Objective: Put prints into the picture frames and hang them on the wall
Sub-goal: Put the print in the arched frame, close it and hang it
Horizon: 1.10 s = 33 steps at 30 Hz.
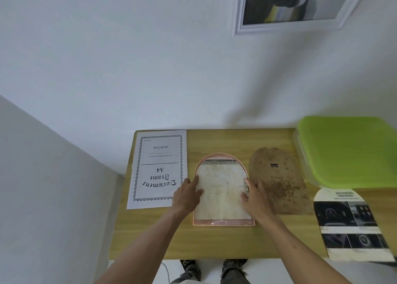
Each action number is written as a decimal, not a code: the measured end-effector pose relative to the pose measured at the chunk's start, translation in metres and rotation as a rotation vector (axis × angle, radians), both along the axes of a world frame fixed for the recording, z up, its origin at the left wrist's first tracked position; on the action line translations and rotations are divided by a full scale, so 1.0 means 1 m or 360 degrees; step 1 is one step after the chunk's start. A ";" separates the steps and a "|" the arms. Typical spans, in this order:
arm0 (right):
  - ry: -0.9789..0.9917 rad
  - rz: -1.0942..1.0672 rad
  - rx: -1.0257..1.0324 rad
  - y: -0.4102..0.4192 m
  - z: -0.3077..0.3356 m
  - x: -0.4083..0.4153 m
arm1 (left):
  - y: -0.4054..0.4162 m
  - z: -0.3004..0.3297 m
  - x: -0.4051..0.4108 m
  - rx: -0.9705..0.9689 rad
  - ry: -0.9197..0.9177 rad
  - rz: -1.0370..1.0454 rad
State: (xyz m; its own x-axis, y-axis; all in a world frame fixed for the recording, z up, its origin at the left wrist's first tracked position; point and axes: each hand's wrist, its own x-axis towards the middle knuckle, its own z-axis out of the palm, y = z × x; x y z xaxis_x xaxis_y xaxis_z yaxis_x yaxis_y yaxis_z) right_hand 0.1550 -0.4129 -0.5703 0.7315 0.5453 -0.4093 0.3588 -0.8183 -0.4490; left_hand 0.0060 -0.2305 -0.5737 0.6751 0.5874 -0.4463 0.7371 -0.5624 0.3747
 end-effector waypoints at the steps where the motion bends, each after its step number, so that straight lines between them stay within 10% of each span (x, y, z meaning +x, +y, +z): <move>1: -0.0011 0.0005 -0.0011 0.001 0.000 0.000 | 0.000 0.001 0.000 -0.0002 -0.0001 -0.0005; 17: -0.0133 -0.0118 0.0197 -0.019 0.005 0.017 | -0.025 0.019 0.018 0.0334 -0.0359 0.0057; 26: -0.0220 -0.0381 -0.0245 -0.098 0.014 0.087 | -0.136 0.041 0.129 -0.0379 -0.0525 -0.0064; 33: -0.0126 -0.0327 -0.0280 -0.121 0.005 0.110 | -0.178 0.028 0.169 -0.0482 -0.0091 0.0316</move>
